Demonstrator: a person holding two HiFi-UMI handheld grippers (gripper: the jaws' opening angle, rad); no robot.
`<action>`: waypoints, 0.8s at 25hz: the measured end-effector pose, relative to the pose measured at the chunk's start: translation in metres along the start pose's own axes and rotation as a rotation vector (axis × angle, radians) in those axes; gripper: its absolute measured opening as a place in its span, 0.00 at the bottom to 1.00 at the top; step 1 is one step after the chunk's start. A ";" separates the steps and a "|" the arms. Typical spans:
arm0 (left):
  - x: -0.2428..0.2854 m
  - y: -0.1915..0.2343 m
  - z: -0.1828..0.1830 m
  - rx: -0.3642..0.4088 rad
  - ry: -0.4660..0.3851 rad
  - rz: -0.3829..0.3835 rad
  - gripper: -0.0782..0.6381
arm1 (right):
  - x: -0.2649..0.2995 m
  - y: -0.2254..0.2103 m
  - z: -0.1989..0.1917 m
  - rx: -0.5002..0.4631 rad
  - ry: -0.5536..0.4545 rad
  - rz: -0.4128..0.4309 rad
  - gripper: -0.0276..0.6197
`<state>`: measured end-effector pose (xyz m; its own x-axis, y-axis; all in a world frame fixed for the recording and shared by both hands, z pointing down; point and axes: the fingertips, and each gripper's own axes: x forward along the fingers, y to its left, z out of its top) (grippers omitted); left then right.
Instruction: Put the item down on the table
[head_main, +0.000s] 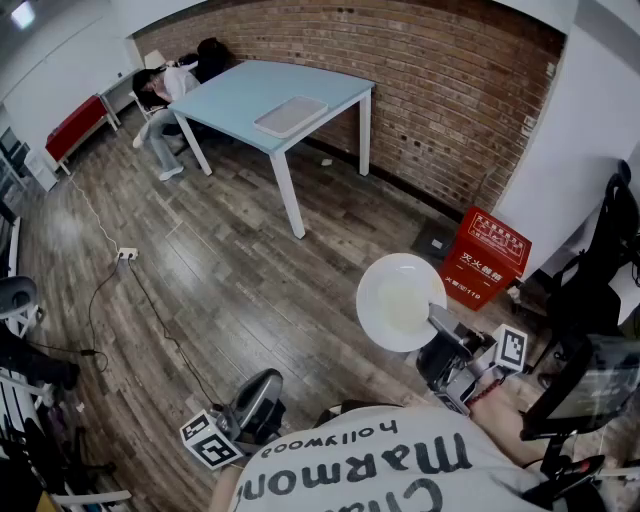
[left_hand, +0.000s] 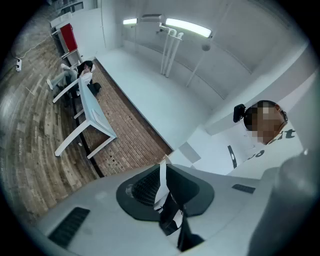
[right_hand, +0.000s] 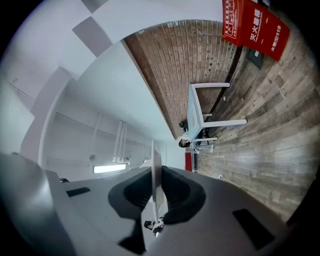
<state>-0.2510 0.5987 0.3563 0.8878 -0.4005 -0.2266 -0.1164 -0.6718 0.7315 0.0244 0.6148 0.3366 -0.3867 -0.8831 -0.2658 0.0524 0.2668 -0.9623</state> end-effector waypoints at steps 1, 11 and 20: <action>-0.001 0.000 0.001 0.000 0.001 0.001 0.17 | 0.001 0.001 -0.001 0.001 -0.001 0.001 0.10; -0.005 0.003 0.009 0.013 -0.003 0.002 0.17 | 0.009 0.004 -0.001 0.040 -0.015 0.063 0.10; -0.016 0.018 0.033 0.009 -0.058 0.018 0.17 | 0.033 -0.004 -0.003 0.066 -0.011 0.059 0.10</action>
<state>-0.2819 0.5726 0.3513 0.8584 -0.4477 -0.2503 -0.1364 -0.6696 0.7301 0.0088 0.5857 0.3323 -0.3707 -0.8710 -0.3223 0.1358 0.2925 -0.9466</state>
